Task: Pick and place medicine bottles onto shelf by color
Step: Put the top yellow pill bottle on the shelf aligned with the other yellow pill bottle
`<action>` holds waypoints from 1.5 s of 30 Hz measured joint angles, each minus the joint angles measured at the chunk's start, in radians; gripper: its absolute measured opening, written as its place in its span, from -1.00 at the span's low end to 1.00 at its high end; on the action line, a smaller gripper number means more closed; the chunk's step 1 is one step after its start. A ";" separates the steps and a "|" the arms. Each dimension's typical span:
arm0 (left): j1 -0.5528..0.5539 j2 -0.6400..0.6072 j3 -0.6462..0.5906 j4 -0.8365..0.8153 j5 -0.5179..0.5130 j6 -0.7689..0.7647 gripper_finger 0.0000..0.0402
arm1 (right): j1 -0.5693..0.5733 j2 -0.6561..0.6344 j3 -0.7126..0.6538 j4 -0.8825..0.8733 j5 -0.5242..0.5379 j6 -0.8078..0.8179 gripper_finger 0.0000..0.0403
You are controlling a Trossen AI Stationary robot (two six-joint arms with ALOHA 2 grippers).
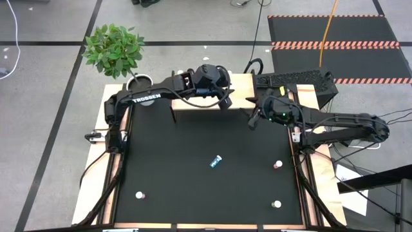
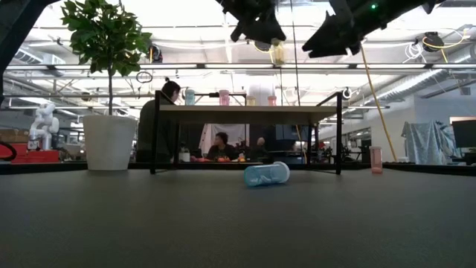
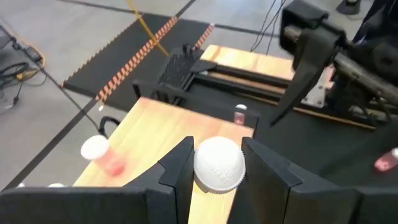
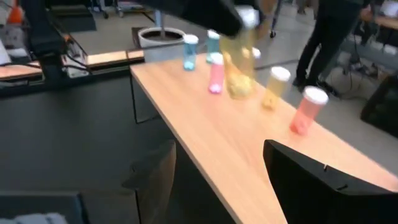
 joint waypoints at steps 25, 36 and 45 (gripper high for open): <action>0.197 0.036 -0.152 -0.013 0.133 0.032 -0.38 | -0.040 -0.088 0.000 -0.077 0.002 0.102 0.19; 0.200 0.036 -0.201 0.060 0.125 0.055 -0.38 | -0.040 -0.089 0.000 -0.033 0.002 0.083 0.19; 0.230 0.036 -0.201 0.057 0.124 0.041 -0.38 | -0.040 -0.089 0.000 -0.033 0.002 0.083 0.19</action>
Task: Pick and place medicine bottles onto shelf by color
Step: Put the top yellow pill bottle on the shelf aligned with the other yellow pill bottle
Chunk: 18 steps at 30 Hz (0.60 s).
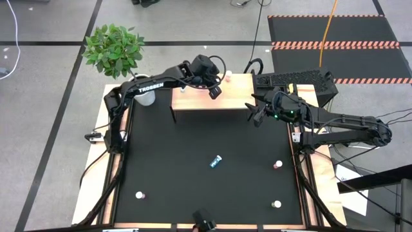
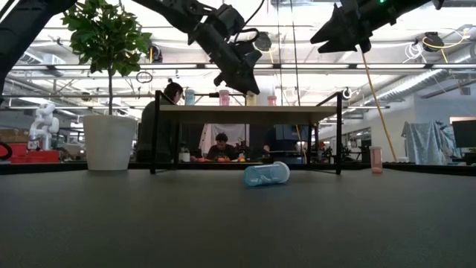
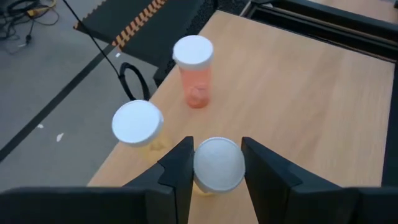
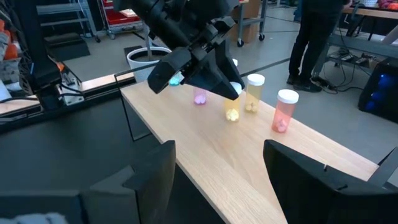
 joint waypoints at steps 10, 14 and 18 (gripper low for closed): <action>0.002 -0.005 0.000 -0.008 0.016 -0.061 -0.38 | 0.000 0.000 0.000 0.000 0.000 0.000 0.19; 0.002 -0.009 0.000 -0.007 0.016 -0.062 -0.37 | 0.000 0.000 0.000 0.000 0.000 0.000 0.19; 0.004 -0.013 0.000 -0.007 0.017 -0.065 -0.19 | 0.000 0.000 0.000 0.000 0.000 0.013 0.19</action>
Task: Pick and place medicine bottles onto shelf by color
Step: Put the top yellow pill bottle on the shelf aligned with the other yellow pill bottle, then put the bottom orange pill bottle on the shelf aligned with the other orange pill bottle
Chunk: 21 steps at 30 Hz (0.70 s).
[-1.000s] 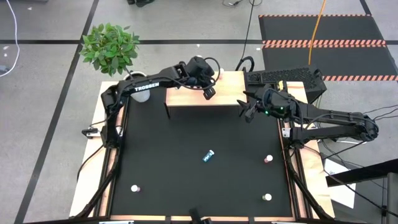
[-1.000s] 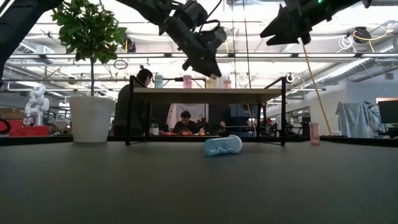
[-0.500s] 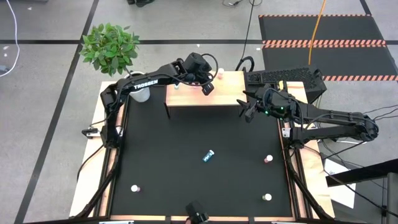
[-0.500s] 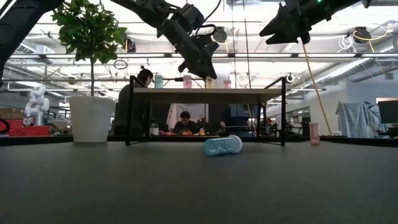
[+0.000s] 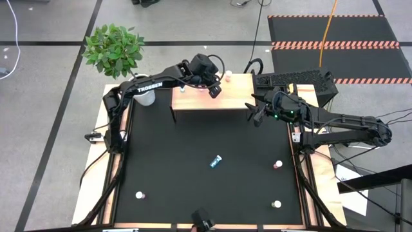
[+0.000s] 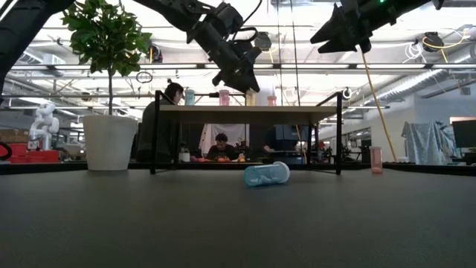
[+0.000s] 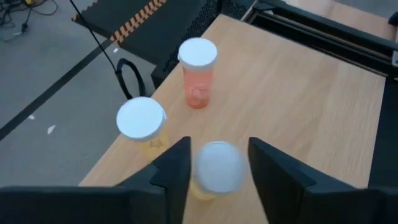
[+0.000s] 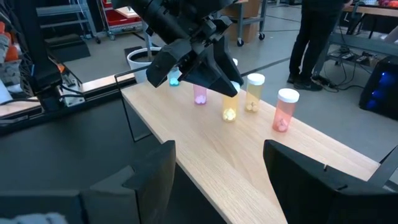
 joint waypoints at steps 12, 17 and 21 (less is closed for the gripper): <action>-0.003 -0.014 0.026 -0.037 0.009 -0.005 0.55 | 0.000 0.000 0.000 0.000 -0.001 0.040 0.19; -0.023 -0.069 0.129 -0.124 0.016 0.049 0.67 | 0.000 0.000 0.000 0.003 -0.098 0.041 0.19; -0.061 -0.097 0.205 -0.226 -0.014 0.060 0.68 | 0.000 0.001 0.000 0.036 -0.205 0.042 0.19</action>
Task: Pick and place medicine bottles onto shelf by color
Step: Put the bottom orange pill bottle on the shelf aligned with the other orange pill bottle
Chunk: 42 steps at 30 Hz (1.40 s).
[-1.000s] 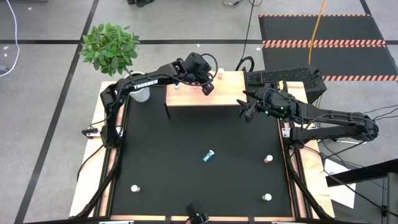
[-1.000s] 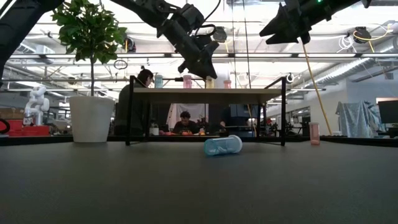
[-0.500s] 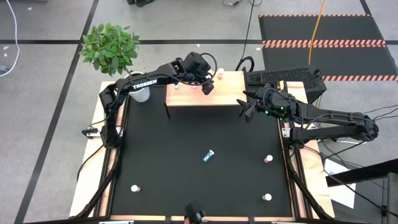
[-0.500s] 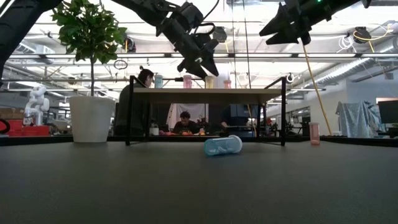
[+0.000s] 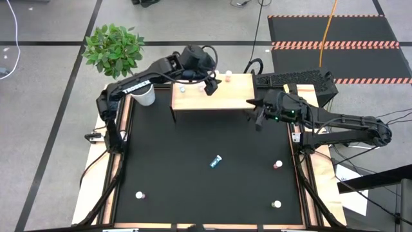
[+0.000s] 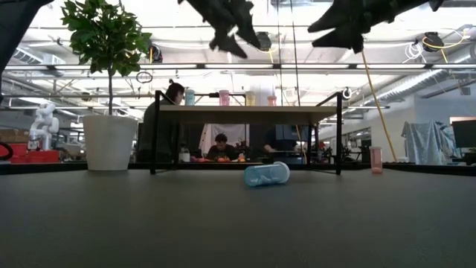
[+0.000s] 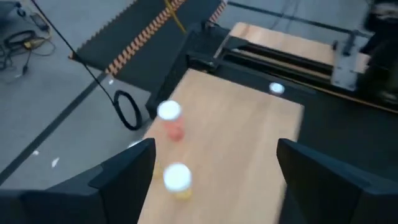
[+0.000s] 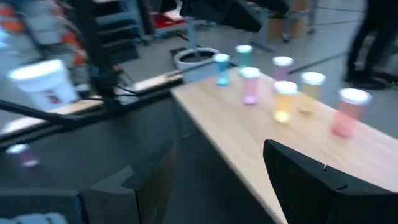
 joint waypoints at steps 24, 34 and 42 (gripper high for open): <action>-0.538 -0.231 -0.157 -0.557 -0.254 -0.762 0.68 | 0.209 0.096 0.000 0.217 -0.339 0.244 -0.40; -0.840 -0.230 -0.319 -0.636 -0.201 -1.311 0.68 | 0.410 0.155 0.000 0.197 -0.173 0.172 -0.44; -0.929 -0.231 -0.419 -0.435 -0.322 -1.431 0.68 | 0.530 0.212 0.000 0.156 -0.110 0.294 -0.45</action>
